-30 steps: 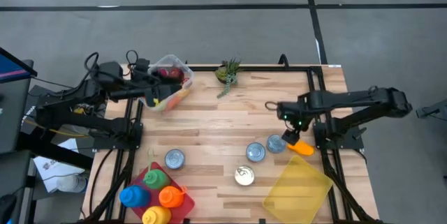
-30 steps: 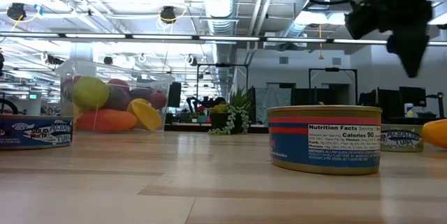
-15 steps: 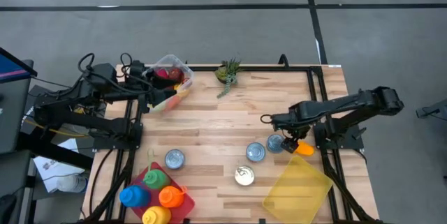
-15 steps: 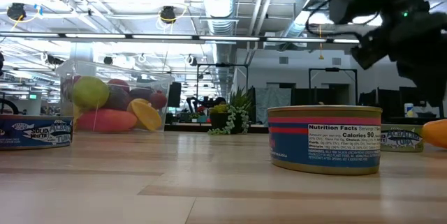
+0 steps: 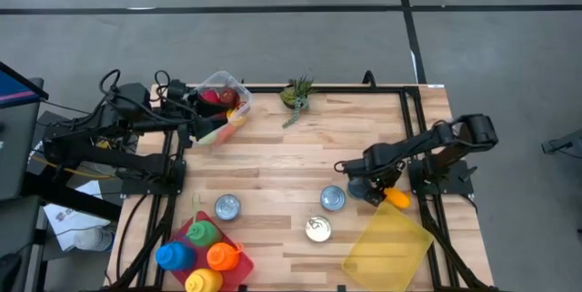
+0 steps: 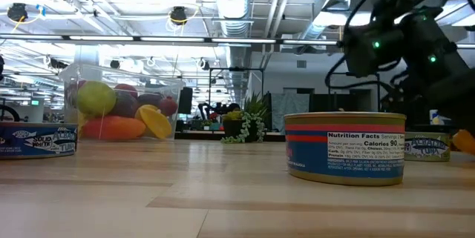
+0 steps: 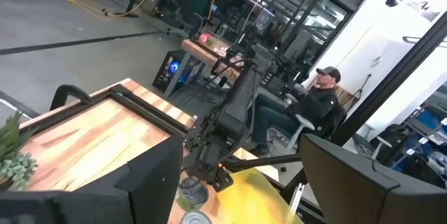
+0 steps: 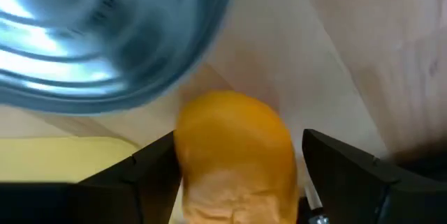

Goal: Pick & Place Food Item
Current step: Put the yellow mango into the transparent bin

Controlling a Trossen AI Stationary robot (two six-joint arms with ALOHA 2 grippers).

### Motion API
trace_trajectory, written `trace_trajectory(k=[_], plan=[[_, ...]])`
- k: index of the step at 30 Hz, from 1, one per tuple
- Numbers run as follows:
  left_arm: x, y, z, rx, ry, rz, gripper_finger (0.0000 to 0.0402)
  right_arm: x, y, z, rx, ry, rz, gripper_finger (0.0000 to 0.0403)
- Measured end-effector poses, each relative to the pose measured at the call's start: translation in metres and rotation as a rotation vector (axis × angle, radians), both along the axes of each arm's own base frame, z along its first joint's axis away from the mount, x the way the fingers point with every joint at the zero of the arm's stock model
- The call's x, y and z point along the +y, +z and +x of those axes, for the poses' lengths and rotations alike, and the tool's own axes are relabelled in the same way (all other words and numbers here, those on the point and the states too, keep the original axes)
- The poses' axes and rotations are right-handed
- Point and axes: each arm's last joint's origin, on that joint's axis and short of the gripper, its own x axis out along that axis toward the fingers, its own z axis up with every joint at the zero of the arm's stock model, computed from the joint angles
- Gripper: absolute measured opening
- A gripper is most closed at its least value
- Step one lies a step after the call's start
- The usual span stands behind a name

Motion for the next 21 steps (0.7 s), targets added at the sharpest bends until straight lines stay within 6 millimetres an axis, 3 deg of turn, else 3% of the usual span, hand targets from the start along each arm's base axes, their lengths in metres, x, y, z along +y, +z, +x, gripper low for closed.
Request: trace_trajectory(k=[4, 10, 17, 21], plan=[[0.000, 0.001, 0.000, -0.011, 0.000, -0.001, 0.0282, 0.003, -0.004, 0.000, 0.023, 0.011, -0.001, 0.0249], [0.000, 0.002, 0.000, -0.025, 0.001, -0.002, 0.0282, 0.006, 0.001, -0.001, 0.000, 0.028, 0.005, 0.0157], [0.001, 0.001, 0.005, -0.019, 0.016, 0.000, 0.0282, -0.002, 0.019, -0.005, -0.118, 0.064, -0.034, 0.0157], [0.002, 0.001, 0.009, -0.017, 0.023, -0.001, 0.0282, -0.013, 0.044, -0.003, -0.254, 0.026, -0.091, 0.0157]])
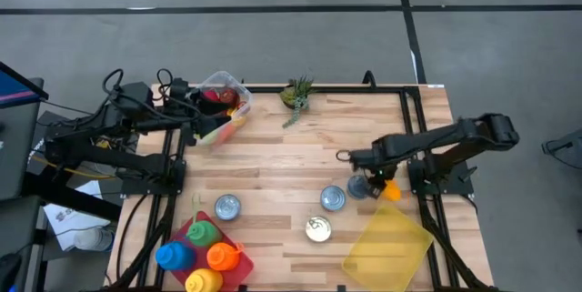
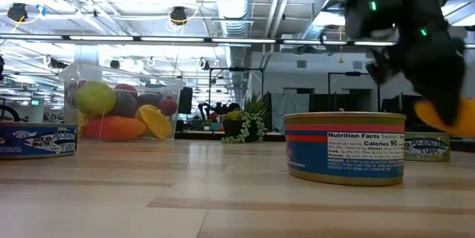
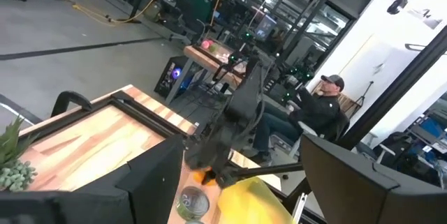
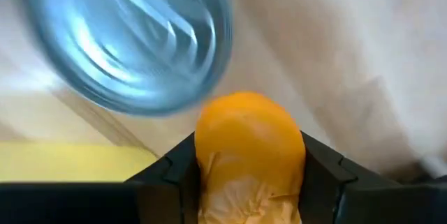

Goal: Pick & Place Food Item
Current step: Put the yellow mango into the transparent bin

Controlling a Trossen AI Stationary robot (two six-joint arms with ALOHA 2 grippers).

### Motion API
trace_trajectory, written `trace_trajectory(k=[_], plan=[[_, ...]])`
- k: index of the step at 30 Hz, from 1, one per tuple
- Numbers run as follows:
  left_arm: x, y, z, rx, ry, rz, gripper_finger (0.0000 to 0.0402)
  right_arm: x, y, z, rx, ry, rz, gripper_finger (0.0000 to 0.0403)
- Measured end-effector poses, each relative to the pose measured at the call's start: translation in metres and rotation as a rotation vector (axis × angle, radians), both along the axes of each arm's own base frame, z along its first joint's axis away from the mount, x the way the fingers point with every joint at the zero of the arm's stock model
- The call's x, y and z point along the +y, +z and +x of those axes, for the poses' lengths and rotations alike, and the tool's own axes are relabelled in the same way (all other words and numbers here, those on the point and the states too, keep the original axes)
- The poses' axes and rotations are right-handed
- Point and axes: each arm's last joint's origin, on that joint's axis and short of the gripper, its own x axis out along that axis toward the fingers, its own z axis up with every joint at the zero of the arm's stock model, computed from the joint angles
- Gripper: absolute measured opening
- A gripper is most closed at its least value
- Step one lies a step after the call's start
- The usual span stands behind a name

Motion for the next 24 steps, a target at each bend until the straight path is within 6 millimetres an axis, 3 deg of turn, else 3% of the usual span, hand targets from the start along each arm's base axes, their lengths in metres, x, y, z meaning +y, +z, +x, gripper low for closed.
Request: trace_trajectory(k=[4, 10, 16, 20, 24], plan=[[0.000, 0.000, 0.006, -0.006, 0.004, 0.000, 0.0282, -0.016, 0.042, 0.007, -0.205, -0.037, -0.074, 0.0157], [0.002, 0.006, 0.021, -0.087, 0.004, 0.007, 0.0282, -0.042, 0.125, 0.023, -0.621, -0.020, -0.201, 0.0160], [0.004, 0.000, 0.059, -0.111, 0.006, 0.053, 0.0282, -0.065, 0.200, 0.054, -1.056, 0.097, -0.414, 0.0162], [0.011, -0.007, 0.085, -0.121, 0.025, 0.110, 0.0282, -0.075, 0.236, 0.071, -1.153, 0.194, -0.531, 0.0163], [0.022, -0.010, 0.097, -0.148, 0.071, 0.121, 0.0282, -0.080, 0.262, 0.084, -1.189, 0.252, -0.583, 0.0165]])
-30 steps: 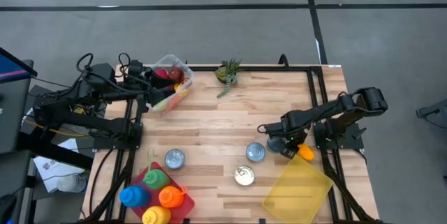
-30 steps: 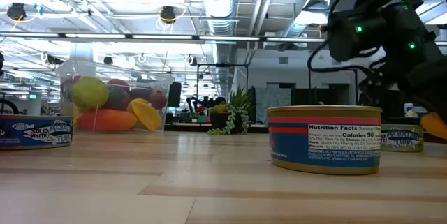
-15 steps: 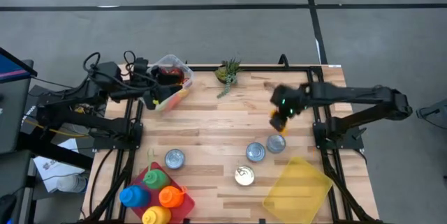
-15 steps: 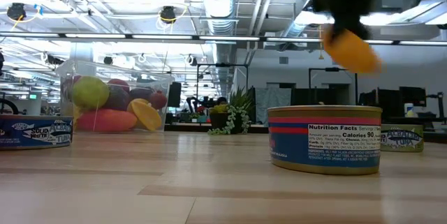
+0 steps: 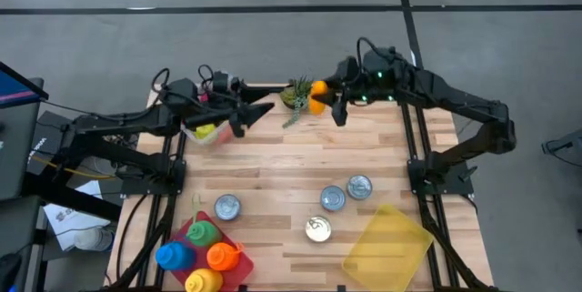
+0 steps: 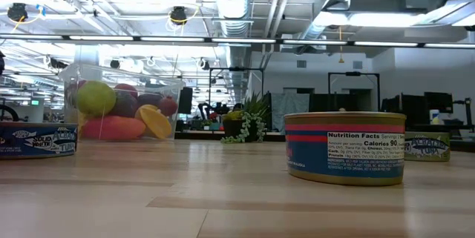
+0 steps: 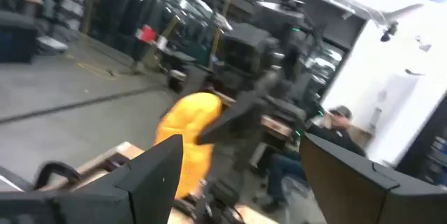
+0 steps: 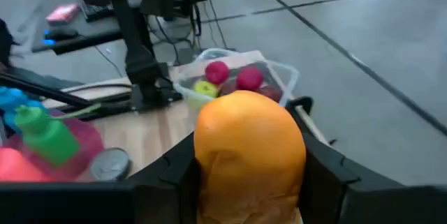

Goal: Pick & Place Food Item
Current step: Put the yellow mango into the transparent bin

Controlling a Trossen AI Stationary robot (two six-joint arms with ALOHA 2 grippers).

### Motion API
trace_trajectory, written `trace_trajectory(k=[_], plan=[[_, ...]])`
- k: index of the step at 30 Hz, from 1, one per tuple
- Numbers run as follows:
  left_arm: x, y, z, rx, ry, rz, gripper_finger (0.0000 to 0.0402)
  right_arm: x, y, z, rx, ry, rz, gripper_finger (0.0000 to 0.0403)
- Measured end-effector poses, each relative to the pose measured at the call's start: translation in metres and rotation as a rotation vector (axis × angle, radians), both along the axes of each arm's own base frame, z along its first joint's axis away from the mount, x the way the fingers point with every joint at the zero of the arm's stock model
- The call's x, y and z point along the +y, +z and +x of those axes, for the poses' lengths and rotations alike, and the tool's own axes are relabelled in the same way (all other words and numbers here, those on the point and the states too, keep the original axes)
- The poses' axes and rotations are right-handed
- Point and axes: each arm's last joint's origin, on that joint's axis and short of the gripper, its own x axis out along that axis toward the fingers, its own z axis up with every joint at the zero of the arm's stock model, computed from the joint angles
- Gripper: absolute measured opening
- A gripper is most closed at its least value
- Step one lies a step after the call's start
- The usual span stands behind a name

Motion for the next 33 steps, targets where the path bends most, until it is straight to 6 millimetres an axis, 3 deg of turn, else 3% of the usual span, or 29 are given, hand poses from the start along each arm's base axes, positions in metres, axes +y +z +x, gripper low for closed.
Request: trace_trajectory(k=[5, 10, 14, 26, 33], plan=[[0.008, -0.003, 0.000, 0.059, 0.045, 0.090, 0.0282, -0.005, 0.012, 0.020, -0.011, 0.010, -0.027, 0.0170], [0.008, -0.014, 0.004, 0.217, 0.049, 0.301, 0.0282, -0.006, 0.006, 0.041, -0.021, 0.025, -0.029, 0.0171], [0.011, -0.023, 0.005, 0.309, 0.033, 0.374, 0.0282, -0.004, 0.003, 0.054, -0.068, 0.049, -0.028, 0.0172], [0.029, -0.025, 0.005, 0.311, 0.029, 0.394, 0.0282, -0.001, 0.020, 0.054, -0.223, 0.055, -0.037, 0.0172], [0.030, -0.033, 0.014, 0.345, 0.008, 0.404, 0.0309, 0.002, 0.007, 0.068, -0.173, 0.077, -0.042, 0.0173]])
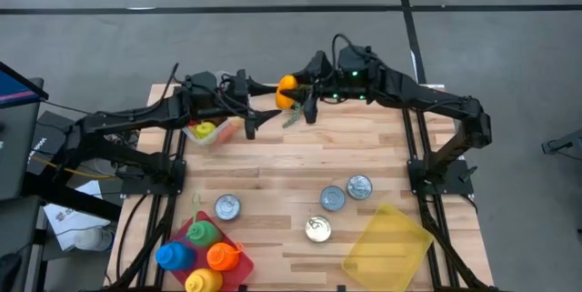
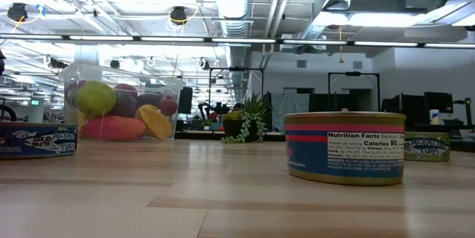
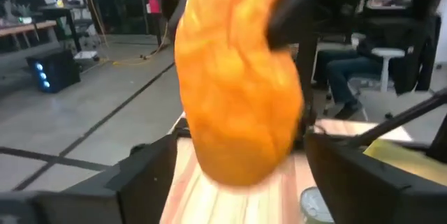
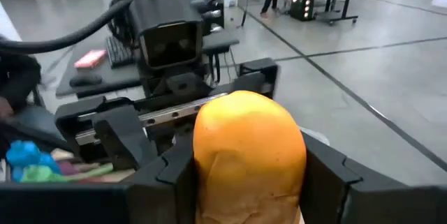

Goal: Pick & Place Food Item
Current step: Put the yellow mango into the transparent bin

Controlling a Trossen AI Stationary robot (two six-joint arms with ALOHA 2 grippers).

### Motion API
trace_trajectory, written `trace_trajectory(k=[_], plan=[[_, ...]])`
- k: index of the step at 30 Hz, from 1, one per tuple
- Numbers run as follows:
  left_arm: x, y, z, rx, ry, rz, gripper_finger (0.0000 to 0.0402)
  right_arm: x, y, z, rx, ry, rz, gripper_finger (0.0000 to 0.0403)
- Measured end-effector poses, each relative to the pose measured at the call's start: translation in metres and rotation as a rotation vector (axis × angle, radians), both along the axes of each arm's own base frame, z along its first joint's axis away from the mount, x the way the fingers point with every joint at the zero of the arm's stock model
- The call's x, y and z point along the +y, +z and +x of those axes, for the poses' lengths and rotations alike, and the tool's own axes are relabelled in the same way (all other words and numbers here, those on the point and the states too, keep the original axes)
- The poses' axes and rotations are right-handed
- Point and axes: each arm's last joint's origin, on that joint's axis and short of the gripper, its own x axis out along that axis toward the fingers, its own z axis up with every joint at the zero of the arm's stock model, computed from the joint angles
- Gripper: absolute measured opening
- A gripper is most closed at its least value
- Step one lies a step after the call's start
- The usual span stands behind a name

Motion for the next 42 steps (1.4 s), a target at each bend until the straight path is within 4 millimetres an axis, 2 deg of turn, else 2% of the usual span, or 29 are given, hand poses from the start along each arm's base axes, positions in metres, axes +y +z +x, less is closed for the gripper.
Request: trace_trajectory(k=[5, 11, 16, 24, 27, 33, 38, 42], plan=[[-0.006, -0.005, 0.013, 0.005, -0.008, 0.055, 0.0349, 0.006, -0.009, 0.013, 0.018, 0.033, -0.037, 0.0174], [-0.006, -0.004, 0.016, -0.033, 0.004, 0.045, 0.0363, 0.010, -0.002, 0.012, -0.038, 0.082, -0.040, 0.0182], [-0.006, 0.002, 0.015, -0.100, 0.027, -0.017, 0.0330, 0.006, 0.004, 0.004, -0.049, 0.102, -0.037, 0.0184], [-0.010, -0.001, 0.025, -0.130, 0.037, -0.037, 0.0239, 0.003, -0.004, 0.006, -0.001, 0.171, -0.010, 0.0191], [-0.011, -0.003, 0.028, -0.136, 0.058, -0.040, 0.0220, -0.002, -0.004, 0.005, 0.000, 0.170, -0.007, 0.0200], [-0.011, 0.005, 0.024, -0.198, 0.080, -0.064, 0.0240, -0.008, 0.013, -0.013, -0.073, 0.244, -0.022, 0.0243], [-0.007, 0.004, 0.024, -0.176, 0.149, 0.003, 0.0236, -0.007, 0.038, -0.044, -0.150, 0.247, -0.051, 0.0282], [-0.001, -0.003, 0.020, -0.078, 0.271, 0.021, 0.0231, 0.007, 0.057, -0.072, -0.195, 0.292, -0.083, 0.0293]])
